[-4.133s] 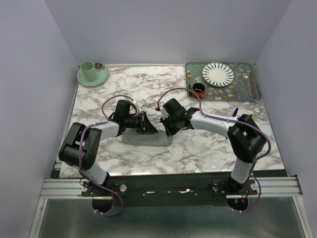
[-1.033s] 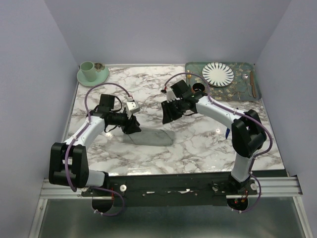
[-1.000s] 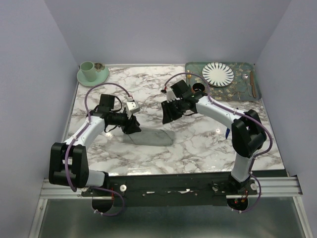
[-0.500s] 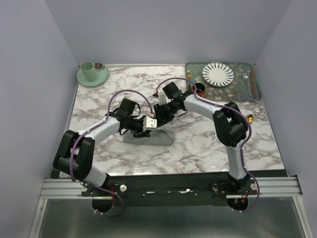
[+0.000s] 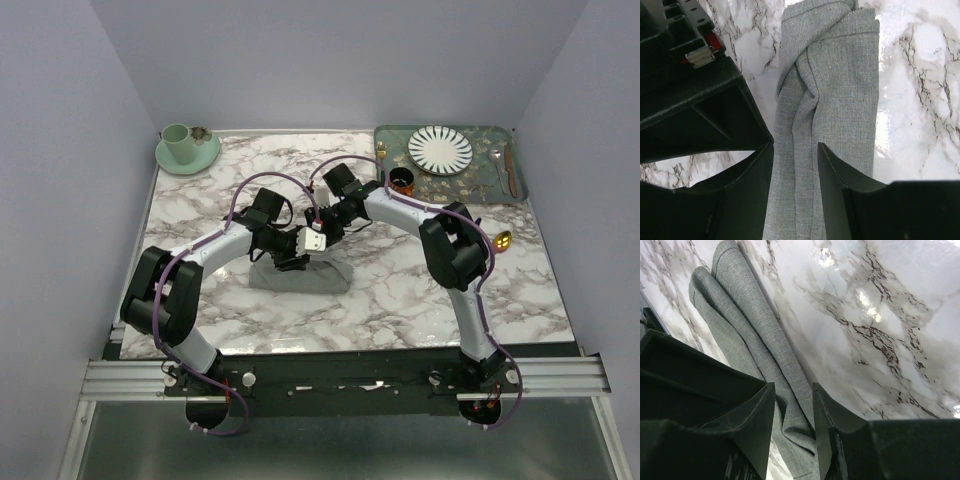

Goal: Fold the napkin into a case and place the utensils inside
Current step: Stuff the top corner of the smaller-rectangle-folded napkin into the folded napkin.

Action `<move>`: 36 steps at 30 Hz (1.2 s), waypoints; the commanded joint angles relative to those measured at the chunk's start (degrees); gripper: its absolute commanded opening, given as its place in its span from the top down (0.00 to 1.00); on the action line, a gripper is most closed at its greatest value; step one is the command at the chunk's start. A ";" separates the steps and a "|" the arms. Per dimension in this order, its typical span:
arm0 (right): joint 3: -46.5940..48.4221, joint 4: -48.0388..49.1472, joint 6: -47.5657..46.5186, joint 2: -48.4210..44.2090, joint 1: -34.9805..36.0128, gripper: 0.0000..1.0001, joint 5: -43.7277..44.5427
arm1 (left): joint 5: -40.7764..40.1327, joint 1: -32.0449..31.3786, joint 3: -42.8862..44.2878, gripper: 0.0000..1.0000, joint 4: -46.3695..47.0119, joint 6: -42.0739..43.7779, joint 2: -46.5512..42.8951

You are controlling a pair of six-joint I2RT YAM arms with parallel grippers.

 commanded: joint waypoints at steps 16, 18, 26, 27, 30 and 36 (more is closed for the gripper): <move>0.76 -1.01 -1.84 4.76 1.17 0.67 -8.07 | -5.38 -0.36 -1.48 0.52 -4.17 3.02 -0.12; 0.50 -1.01 -1.84 4.85 1.18 0.69 -7.89 | -5.55 -0.36 -1.48 0.51 -4.17 3.46 -0.21; -0.30 -0.66 -1.84 4.68 1.44 0.82 -7.89 | -4.15 -0.62 -0.51 0.53 -5.05 2.67 0.76; -0.47 -0.66 -1.93 4.59 1.44 0.85 -7.89 | -3.97 -0.71 -0.42 0.53 -5.75 2.76 1.02; -0.65 -0.48 -1.76 4.41 1.53 0.89 -7.98 | -3.79 -0.89 -0.07 0.53 -6.89 3.37 1.72; -1.00 -0.40 -2.11 4.24 1.70 0.95 -8.51 | -3.62 -0.89 0.63 0.55 -7.68 2.94 2.95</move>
